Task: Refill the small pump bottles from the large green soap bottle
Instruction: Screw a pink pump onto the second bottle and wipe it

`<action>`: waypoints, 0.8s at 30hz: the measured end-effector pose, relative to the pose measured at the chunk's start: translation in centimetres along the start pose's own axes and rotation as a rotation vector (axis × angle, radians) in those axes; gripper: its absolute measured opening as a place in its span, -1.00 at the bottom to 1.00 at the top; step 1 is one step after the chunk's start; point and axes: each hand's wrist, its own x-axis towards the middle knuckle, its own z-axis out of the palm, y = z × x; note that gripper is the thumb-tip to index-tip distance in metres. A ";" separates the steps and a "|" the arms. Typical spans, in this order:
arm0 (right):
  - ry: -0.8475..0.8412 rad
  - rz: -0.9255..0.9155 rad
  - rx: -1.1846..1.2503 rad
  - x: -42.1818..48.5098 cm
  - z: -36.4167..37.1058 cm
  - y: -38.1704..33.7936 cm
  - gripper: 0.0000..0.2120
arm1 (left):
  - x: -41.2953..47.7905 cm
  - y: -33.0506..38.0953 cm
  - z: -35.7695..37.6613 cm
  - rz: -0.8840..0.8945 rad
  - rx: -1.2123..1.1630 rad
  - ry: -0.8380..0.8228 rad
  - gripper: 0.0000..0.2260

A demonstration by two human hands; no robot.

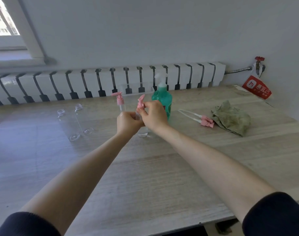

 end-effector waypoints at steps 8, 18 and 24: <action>0.201 0.088 0.076 -0.3 -4.6 1.7 -0.73 | -0.5 0.7 0.5 -0.018 -0.023 -0.029 -0.81; 0.034 0.810 -0.662 -1.4 -14.3 14.4 -0.54 | -1.8 4.0 1.9 -0.023 -0.028 -0.107 -0.74; 0.335 0.633 -0.663 -0.4 -16.0 13.6 -0.71 | -2.4 5.8 2.3 0.008 -0.014 -0.153 -0.80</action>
